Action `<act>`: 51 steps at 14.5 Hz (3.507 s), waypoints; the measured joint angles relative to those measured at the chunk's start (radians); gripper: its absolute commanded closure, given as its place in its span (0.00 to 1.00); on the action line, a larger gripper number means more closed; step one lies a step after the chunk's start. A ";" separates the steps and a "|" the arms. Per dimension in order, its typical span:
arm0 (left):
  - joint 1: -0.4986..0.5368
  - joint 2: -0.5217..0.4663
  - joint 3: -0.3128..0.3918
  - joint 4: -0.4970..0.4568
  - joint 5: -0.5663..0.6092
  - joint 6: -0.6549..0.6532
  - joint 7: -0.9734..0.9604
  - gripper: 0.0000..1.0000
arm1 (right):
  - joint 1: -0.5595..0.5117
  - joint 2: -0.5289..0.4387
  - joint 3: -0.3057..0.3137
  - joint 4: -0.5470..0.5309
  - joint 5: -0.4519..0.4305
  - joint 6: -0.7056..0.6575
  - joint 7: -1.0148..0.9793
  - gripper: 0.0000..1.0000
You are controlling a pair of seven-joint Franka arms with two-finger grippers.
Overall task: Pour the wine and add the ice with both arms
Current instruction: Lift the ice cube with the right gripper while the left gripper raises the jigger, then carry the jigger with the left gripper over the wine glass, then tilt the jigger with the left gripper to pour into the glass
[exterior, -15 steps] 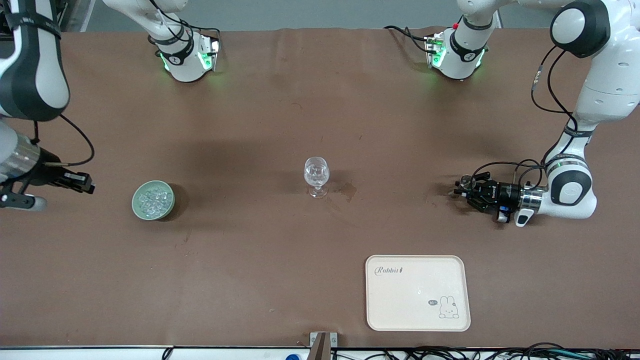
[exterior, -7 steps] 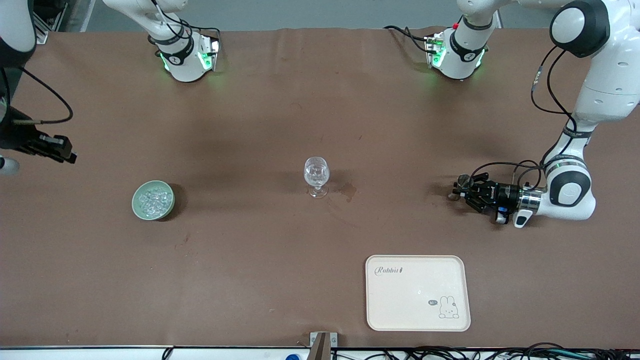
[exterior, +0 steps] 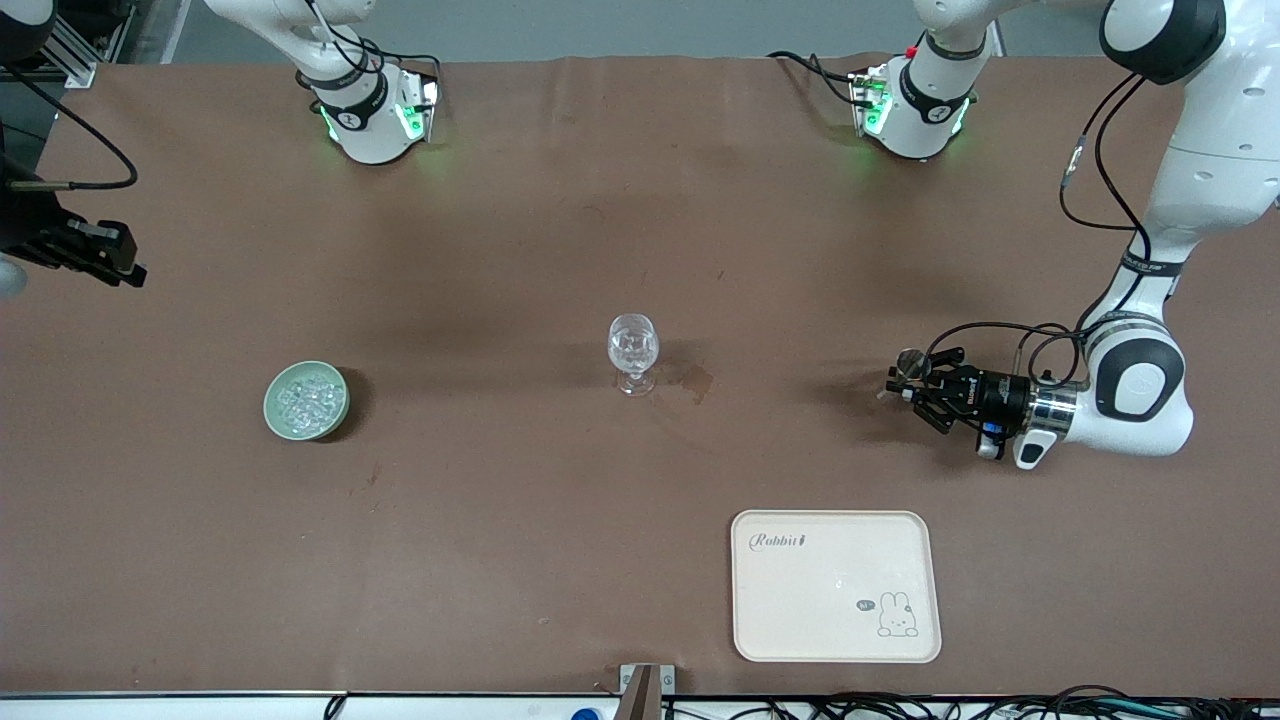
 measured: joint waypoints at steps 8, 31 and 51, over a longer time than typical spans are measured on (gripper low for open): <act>-0.027 -0.051 -0.251 -0.064 -0.008 0.290 -0.245 0.99 | 0.011 0.007 0.001 0.045 0.000 0.004 -0.019 0.98; -0.310 -0.249 -0.344 -0.179 0.007 0.638 -0.606 0.99 | 0.024 0.016 -0.003 0.045 0.000 -0.008 -0.019 0.97; -0.386 -0.280 -0.340 -0.191 0.214 0.782 -0.905 0.99 | 0.024 0.020 -0.003 0.045 0.000 -0.008 -0.019 0.97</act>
